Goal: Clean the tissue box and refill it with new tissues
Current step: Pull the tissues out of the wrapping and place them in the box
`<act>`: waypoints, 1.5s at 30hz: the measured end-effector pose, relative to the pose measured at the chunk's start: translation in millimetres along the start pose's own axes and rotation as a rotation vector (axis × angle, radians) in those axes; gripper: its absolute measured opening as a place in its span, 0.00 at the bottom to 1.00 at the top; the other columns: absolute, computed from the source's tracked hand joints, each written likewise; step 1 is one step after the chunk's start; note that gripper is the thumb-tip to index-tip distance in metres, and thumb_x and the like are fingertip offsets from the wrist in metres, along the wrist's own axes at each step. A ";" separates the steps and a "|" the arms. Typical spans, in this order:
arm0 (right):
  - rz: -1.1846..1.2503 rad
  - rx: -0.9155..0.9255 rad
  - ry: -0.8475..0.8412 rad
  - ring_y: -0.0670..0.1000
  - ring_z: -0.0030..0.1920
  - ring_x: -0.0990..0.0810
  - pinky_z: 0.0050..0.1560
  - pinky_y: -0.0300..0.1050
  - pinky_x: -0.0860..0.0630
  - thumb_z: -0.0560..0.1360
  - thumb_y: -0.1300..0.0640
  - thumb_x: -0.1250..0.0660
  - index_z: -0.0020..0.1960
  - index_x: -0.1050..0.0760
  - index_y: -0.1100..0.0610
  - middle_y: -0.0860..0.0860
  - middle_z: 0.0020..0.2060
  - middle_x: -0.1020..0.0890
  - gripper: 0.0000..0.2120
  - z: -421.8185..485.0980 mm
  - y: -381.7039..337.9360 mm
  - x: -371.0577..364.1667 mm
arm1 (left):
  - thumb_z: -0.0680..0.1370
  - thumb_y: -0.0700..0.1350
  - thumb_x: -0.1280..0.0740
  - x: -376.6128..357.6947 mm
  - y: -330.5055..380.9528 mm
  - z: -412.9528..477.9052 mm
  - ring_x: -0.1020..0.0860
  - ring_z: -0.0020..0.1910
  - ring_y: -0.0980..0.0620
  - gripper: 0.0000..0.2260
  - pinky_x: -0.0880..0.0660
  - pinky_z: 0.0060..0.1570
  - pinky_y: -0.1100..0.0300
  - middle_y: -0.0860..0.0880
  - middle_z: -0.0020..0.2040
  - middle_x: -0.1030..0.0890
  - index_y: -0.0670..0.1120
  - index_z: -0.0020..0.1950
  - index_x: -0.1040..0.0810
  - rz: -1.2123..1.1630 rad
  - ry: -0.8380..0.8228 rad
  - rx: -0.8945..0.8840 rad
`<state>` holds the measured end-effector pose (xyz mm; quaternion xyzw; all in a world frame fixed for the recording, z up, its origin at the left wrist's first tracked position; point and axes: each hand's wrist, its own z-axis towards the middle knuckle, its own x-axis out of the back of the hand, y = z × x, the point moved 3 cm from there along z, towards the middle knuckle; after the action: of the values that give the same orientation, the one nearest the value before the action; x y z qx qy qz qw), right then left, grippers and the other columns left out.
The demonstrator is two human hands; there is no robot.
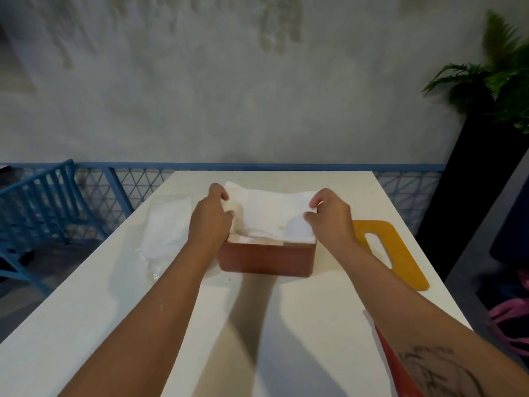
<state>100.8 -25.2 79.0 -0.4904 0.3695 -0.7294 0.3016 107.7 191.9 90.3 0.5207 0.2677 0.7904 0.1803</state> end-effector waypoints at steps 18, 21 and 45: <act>-1.203 0.210 -0.346 0.52 0.58 0.29 0.58 0.47 0.37 0.74 0.57 0.38 0.54 0.24 0.53 0.51 0.53 0.23 0.10 26.3 4.6 -52.6 | 0.76 0.43 0.35 -65.1 -10.1 36.3 0.23 0.45 0.47 0.08 0.29 0.42 0.58 0.45 0.44 0.23 0.39 0.51 0.23 0.520 -0.600 0.021; -1.114 0.234 -0.296 0.53 0.58 0.30 0.58 0.48 0.36 0.75 0.54 0.37 0.56 0.24 0.53 0.51 0.53 0.25 0.11 21.8 -8.4 -50.1 | 0.76 0.47 0.36 -45.9 -7.3 25.5 0.23 0.45 0.47 0.07 0.30 0.41 0.58 0.46 0.47 0.21 0.43 0.47 0.24 0.435 -0.500 -0.057; -0.645 0.585 -0.378 0.58 0.70 0.37 0.66 0.55 0.41 0.71 0.63 0.36 0.53 0.18 0.48 0.54 0.69 0.33 0.16 -94.3 -86.1 -212.6 | 0.67 0.54 0.26 46.1 -201.7 -18.9 0.39 0.69 0.51 0.29 0.42 0.66 0.55 0.53 0.72 0.39 0.53 0.65 0.31 0.071 -0.056 -0.178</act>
<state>77.3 215.2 23.0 -0.5986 -0.0837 -0.7574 0.2471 73.5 373.2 -5.4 0.5335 0.1725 0.8022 0.2051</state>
